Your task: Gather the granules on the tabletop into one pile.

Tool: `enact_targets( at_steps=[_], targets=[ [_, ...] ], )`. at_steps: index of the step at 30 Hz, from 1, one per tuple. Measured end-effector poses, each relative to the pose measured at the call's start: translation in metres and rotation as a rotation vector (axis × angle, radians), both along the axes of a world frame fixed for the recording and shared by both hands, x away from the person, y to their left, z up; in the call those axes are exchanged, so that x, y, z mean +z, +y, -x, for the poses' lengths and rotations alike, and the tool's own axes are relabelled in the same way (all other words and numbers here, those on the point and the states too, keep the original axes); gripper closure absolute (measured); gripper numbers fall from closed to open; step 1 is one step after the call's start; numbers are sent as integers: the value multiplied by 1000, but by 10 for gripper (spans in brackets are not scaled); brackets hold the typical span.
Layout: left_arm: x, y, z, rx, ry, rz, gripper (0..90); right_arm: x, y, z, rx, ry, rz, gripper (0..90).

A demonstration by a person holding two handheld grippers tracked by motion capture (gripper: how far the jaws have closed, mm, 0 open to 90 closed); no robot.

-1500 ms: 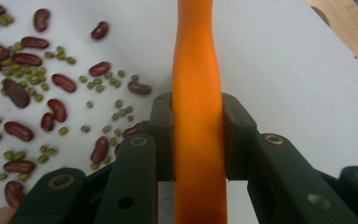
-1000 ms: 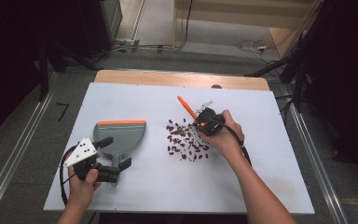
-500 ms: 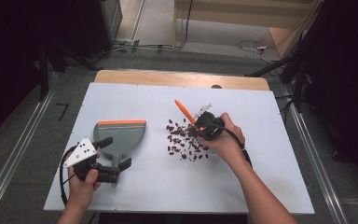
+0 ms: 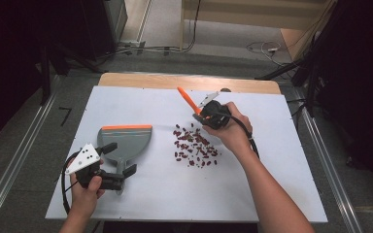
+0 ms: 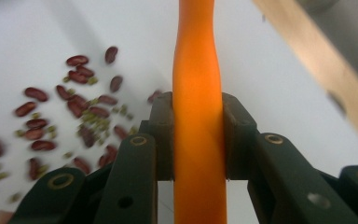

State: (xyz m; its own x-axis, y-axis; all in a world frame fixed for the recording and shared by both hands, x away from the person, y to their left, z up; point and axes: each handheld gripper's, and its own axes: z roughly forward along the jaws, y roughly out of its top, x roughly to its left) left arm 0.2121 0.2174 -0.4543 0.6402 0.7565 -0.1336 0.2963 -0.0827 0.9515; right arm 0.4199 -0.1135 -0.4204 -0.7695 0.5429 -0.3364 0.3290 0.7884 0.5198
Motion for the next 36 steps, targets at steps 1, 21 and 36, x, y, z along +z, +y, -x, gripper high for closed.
enact_targets(
  at_steps=[1, 21, 36],
  targets=[
    [0, 1, 0, 2, 0, -1, 0, -3, 5, -6, 17, -12, 27, 689],
    [-2, -1, 1, -7, 3, -1, 0, -27, 44, -8, 103, 41, 103, 688],
    [-2, -1, 1, -7, 5, 1, 0, -24, 36, 26, 192, 64, 86, 688]
  ],
)
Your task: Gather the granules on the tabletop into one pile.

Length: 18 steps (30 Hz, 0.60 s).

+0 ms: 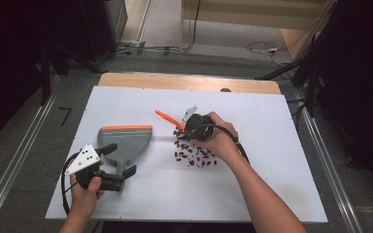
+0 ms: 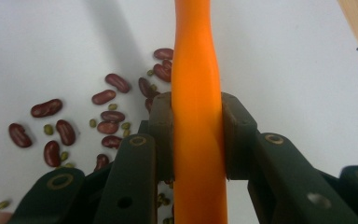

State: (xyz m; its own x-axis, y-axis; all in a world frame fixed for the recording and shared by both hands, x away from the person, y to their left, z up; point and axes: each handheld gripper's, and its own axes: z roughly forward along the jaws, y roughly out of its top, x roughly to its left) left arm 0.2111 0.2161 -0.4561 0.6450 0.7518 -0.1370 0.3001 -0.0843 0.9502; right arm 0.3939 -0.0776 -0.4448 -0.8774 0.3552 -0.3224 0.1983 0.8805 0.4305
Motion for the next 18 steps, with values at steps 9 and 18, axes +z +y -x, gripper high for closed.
enact_targets(
  at_steps=[9, 18],
  targets=[
    [1, 1, 0, 5, -2, 0, 0, 17, -8, -15, -3, -51, -41, 690],
    [1, 2, 0, 6, -1, 0, 0, 10, 18, -40, 4, -109, -8, 690]
  ],
)
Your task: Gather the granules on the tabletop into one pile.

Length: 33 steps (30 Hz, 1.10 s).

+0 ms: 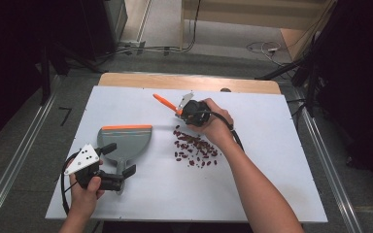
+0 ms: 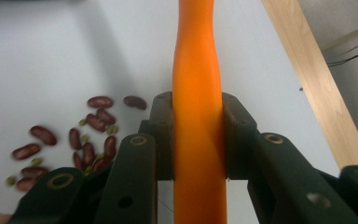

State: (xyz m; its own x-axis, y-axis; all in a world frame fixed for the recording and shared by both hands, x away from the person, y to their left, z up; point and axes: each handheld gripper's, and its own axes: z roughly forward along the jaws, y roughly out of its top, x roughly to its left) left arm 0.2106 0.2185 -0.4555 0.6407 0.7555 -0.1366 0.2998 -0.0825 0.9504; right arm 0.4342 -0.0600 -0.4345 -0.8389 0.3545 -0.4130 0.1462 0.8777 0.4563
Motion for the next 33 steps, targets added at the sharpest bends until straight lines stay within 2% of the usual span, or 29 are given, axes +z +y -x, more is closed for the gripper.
enact_targets(
  at_steps=[3, 4, 9, 15, 23, 24, 33],
  targets=[
    [0, 1, 0, 2, 0, 4, 0, -8, 7, -2, 17, 15, 21, 690],
    [0, 2, 0, 2, 1, 4, 0, -11, 8, -1, 26, 36, 6, 689],
    [0, 1, 1, 2, -1, 4, 0, -16, 10, 12, 45, 48, 18, 687],
    [1, -2, 1, -1, -2, -4, 0, -17, 3, 26, 75, 67, -10, 684],
    [0, -3, 1, -4, -1, -4, 0, -16, -2, 46, 131, 88, 8, 683],
    [0, -3, 1, -4, -1, -4, 0, -16, -2, 49, 125, 91, 2, 683],
    [0, -3, 0, -6, 0, -4, 0, -16, -7, 62, 170, 94, 10, 683]
  ],
)
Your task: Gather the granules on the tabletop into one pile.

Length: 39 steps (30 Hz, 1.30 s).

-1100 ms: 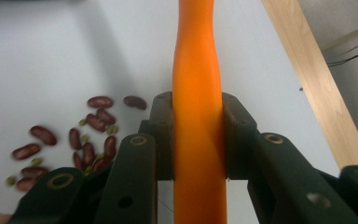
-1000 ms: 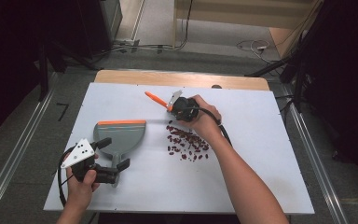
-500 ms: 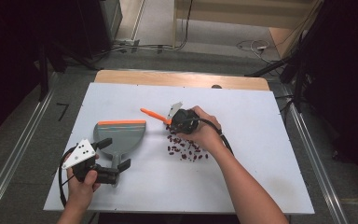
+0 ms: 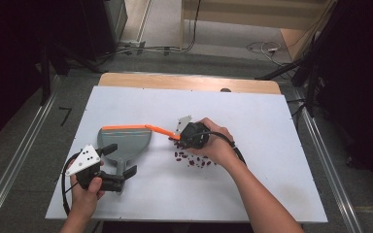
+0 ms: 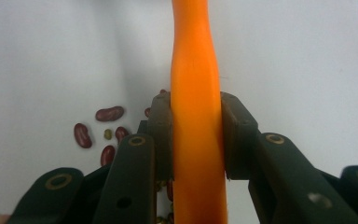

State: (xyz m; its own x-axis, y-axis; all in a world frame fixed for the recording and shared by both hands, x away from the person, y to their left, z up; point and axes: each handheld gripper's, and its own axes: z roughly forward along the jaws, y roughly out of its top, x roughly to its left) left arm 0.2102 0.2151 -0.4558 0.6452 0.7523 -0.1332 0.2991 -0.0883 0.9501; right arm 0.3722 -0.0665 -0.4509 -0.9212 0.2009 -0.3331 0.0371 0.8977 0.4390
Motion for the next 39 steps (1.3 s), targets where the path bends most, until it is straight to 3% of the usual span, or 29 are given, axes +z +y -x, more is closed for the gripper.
enact_targets(
  at_steps=[8, 19, 24, 27, 31, 34, 36, 39],
  targets=[
    [0, -1, 0, -2, 2, -5, 0, 1, -3, 10, 15, 11, 0, 683],
    [0, 0, 1, 1, 0, 1, 0, 5, -8, 15, 59, -17, 16, 686],
    [0, 1, 0, 4, -1, 0, 0, 16, -14, 12, 20, -75, -36, 688],
    [0, 1, 0, 8, 0, -1, 0, 28, -18, 10, -9, -88, -85, 688],
    [0, 2, 0, 10, -2, 0, 0, 48, -21, 11, -80, -33, -191, 688],
    [1, 3, 0, 13, -3, 4, 0, 59, -18, 16, -184, 66, -290, 688],
    [2, 4, 0, 18, -5, 4, 0, 62, -12, 20, -254, 159, -345, 688],
    [2, 5, 0, 19, -7, 10, 0, 61, 0, 22, -290, 247, -375, 689]
  ],
)
